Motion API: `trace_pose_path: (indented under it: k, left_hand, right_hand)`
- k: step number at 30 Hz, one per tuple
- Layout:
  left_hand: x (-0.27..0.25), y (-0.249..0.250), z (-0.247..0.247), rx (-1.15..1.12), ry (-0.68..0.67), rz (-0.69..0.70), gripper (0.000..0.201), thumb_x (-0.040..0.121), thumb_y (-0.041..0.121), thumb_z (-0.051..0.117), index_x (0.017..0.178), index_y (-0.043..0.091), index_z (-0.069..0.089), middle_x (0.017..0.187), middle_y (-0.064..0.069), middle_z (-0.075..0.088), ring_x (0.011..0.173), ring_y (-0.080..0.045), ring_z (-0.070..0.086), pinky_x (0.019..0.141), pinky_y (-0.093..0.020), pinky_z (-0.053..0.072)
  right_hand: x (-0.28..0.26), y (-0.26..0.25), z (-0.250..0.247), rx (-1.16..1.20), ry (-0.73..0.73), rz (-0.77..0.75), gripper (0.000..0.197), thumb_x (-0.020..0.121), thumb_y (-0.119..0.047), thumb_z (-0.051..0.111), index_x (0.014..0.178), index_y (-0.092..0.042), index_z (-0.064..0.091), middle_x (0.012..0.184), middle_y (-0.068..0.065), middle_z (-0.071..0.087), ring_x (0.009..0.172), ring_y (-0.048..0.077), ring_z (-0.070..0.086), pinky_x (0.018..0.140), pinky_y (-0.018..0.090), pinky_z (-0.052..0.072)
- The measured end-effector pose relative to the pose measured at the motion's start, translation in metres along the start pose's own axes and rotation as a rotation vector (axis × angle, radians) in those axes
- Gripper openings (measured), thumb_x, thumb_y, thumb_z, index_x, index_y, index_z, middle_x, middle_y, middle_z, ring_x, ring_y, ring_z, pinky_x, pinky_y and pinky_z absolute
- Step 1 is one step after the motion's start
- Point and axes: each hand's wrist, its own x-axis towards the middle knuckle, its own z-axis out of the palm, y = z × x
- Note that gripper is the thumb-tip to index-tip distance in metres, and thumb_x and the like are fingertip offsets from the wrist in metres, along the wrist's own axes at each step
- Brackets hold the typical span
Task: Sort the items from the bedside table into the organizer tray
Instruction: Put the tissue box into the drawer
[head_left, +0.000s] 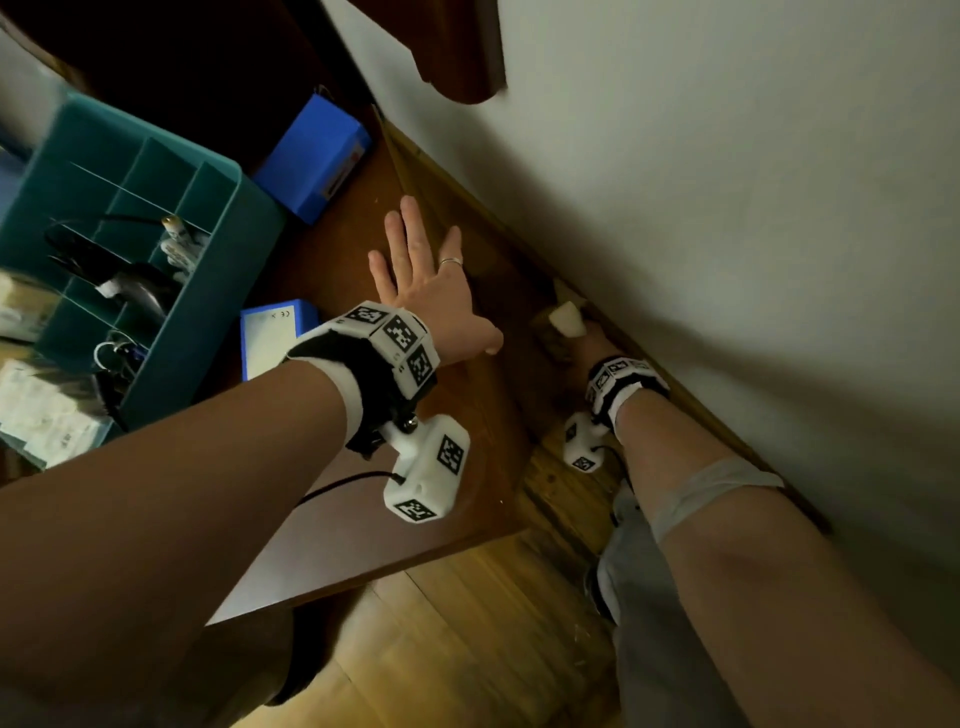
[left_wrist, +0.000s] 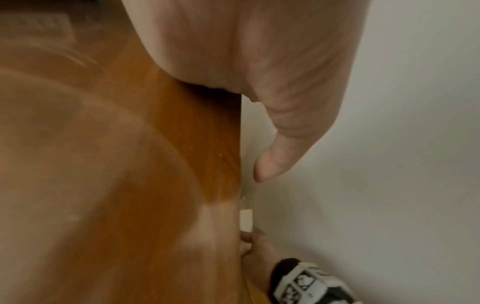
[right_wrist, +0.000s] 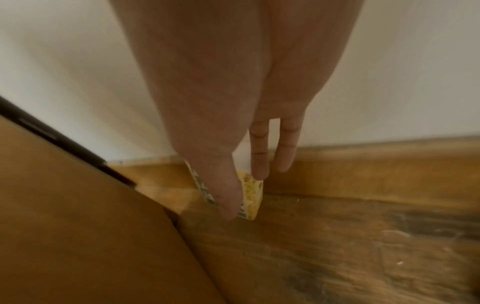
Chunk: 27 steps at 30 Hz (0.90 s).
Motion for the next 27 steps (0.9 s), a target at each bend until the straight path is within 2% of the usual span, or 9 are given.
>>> trace_pose_path:
  k: [5, 8, 11, 14, 17, 19, 21, 24, 27]
  left_hand:
    - [-0.025, -0.003, -0.025, -0.207, -0.061, 0.09, 0.11, 0.077, 0.035, 0.076, 0.158, 0.021, 0.003, 0.162, -0.006, -0.022, 0.149, -0.026, -0.017, 0.122, -0.045, -0.001]
    - [-0.049, -0.007, -0.044, -0.269, -0.075, 0.173, 0.102, 0.08, 0.032, 0.074, 0.157, 0.022, 0.008, 0.163, -0.006, -0.016, 0.151, -0.026, -0.011, 0.123, -0.045, 0.005]
    - [-0.073, -0.019, -0.063, -0.327, -0.151, 0.198, 0.093, 0.083, 0.031, 0.07, 0.157, 0.021, 0.014, 0.165, -0.004, -0.008, 0.152, -0.024, -0.004, 0.122, -0.045, 0.017]
    - [-0.095, -0.046, -0.087, -0.418, -0.168, 0.206, 0.087, 0.085, 0.029, 0.069, 0.156, 0.018, 0.02, 0.164, -0.006, 0.004, 0.151, -0.024, 0.009, 0.119, -0.041, 0.025]
    - [-0.121, -0.082, -0.113, -0.429, -0.166, 0.274, 0.084, 0.085, 0.025, 0.068, 0.154, 0.013, 0.023, 0.162, -0.011, 0.015, 0.148, -0.026, 0.018, 0.119, -0.039, 0.025]
    - [-0.137, -0.109, -0.13, -0.413, -0.159, 0.333, 0.084, 0.085, 0.023, 0.068, 0.154, 0.013, 0.022, 0.161, -0.011, 0.017, 0.147, -0.027, 0.022, 0.118, -0.039, 0.026]
    - [-0.147, -0.138, -0.143, -0.421, -0.152, 0.36, 0.085, 0.084, 0.024, 0.07, 0.154, 0.013, 0.022, 0.159, -0.011, 0.02, 0.145, -0.028, 0.027, 0.116, -0.039, 0.029]
    - [-0.164, -0.18, -0.148, -0.399, -0.162, 0.349, 0.089, 0.082, 0.025, 0.073, 0.154, 0.013, 0.023, 0.157, -0.012, 0.024, 0.142, -0.029, 0.032, 0.115, -0.039, 0.031]
    - [-0.175, -0.214, -0.142, -0.36, -0.198, 0.341, 0.095, 0.077, 0.022, 0.076, 0.155, 0.015, 0.021, 0.156, -0.014, 0.026, 0.142, -0.03, 0.031, 0.115, -0.041, 0.031]
  right_hand:
    - [-0.067, -0.022, -0.048, 0.044, 0.072, 0.011, 0.083, 0.069, -0.029, 0.085, 0.141, -0.019, 0.044, 0.128, 0.004, 0.061, 0.117, 0.028, 0.06, 0.1, 0.042, 0.049]
    - [-0.119, -0.05, -0.078, -0.062, 0.069, -0.022, 0.078, 0.078, -0.025, 0.081, 0.145, -0.015, 0.043, 0.146, 0.007, 0.045, 0.131, 0.026, 0.047, 0.106, 0.03, 0.036]
    - [-0.175, -0.08, -0.103, -0.164, 0.055, -0.029, 0.06, 0.088, -0.033, 0.071, 0.144, -0.028, 0.049, 0.16, 0.009, 0.019, 0.144, 0.028, 0.028, 0.116, 0.03, 0.022]
    - [-0.235, -0.117, -0.112, -0.128, 0.127, -0.015, 0.052, 0.09, -0.031, 0.069, 0.14, -0.031, 0.054, 0.157, 0.006, 0.025, 0.136, 0.027, 0.04, 0.115, 0.036, 0.032]
    - [-0.3, -0.155, -0.107, -0.018, 0.23, -0.012, 0.043, 0.087, -0.026, 0.072, 0.13, -0.03, 0.063, 0.145, -0.002, 0.045, 0.123, 0.02, 0.052, 0.108, 0.036, 0.041]
    - [-0.337, -0.177, -0.095, 0.088, 0.353, -0.005, 0.028, 0.087, -0.025, 0.071, 0.114, -0.031, 0.073, 0.12, -0.016, 0.062, 0.109, 0.012, 0.06, 0.096, 0.031, 0.048]
    - [-0.368, -0.203, -0.077, 0.2, 0.492, -0.005, 0.011, 0.086, -0.026, 0.072, 0.087, -0.035, 0.077, 0.093, -0.025, 0.065, 0.088, 0.002, 0.061, 0.081, 0.027, 0.051]
    - [-0.401, -0.235, -0.038, 0.304, 0.504, -0.017, 0.018, 0.083, -0.027, 0.075, 0.071, -0.04, 0.072, 0.089, -0.022, 0.068, 0.083, 0.0, 0.061, 0.076, 0.026, 0.052]
    - [-0.42, -0.259, -0.003, 0.38, 0.431, -0.038, 0.014, 0.082, -0.023, 0.075, 0.078, -0.031, 0.065, 0.092, -0.017, 0.066, 0.089, 0.002, 0.059, 0.078, 0.027, 0.051]
